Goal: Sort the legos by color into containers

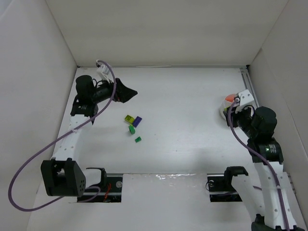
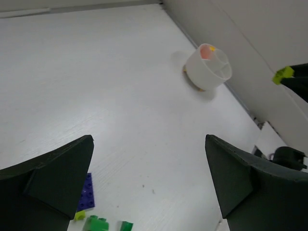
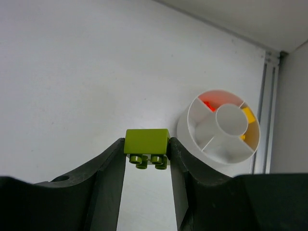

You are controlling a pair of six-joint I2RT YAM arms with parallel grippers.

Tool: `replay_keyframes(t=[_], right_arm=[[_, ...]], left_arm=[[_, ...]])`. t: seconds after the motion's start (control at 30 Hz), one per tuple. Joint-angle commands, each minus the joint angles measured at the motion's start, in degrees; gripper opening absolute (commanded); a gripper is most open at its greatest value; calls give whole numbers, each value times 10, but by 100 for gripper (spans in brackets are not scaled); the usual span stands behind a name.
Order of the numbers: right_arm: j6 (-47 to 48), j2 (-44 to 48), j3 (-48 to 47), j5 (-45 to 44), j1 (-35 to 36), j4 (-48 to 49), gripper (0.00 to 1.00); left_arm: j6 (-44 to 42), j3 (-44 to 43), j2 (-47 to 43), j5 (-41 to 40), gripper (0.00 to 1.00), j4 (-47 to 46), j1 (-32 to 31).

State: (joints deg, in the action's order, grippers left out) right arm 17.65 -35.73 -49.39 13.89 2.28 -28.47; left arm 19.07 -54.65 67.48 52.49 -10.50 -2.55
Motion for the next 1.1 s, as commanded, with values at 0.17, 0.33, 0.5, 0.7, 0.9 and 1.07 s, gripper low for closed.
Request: replay_keyframes(t=[0.17, 0.33, 0.5, 0.7, 0.9, 1.07], right_arm=[[-74, -43, -17, -25, -33, -85, 1], [-108, -95, -17, -72, -38, -70, 0], [-118, -130, -12, -83, -54, -44, 0], [-140, -181, -23, -84, -79, -18, 0], [-146, -203, -23, -57, -126, 34, 0], [-119, -215, -4, -20, -176, 75, 0]], left_arm=[[-85, -89, 66, -85, 100, 91, -11], [-83, -93, 79, -105, 100, 94, -16], [-95, -99, 73, -125, 100, 101, -16], [-101, -99, 73, -130, 100, 106, -16], [-101, -93, 79, -130, 100, 95, -16], [-101, -93, 91, -124, 100, 95, -16]])
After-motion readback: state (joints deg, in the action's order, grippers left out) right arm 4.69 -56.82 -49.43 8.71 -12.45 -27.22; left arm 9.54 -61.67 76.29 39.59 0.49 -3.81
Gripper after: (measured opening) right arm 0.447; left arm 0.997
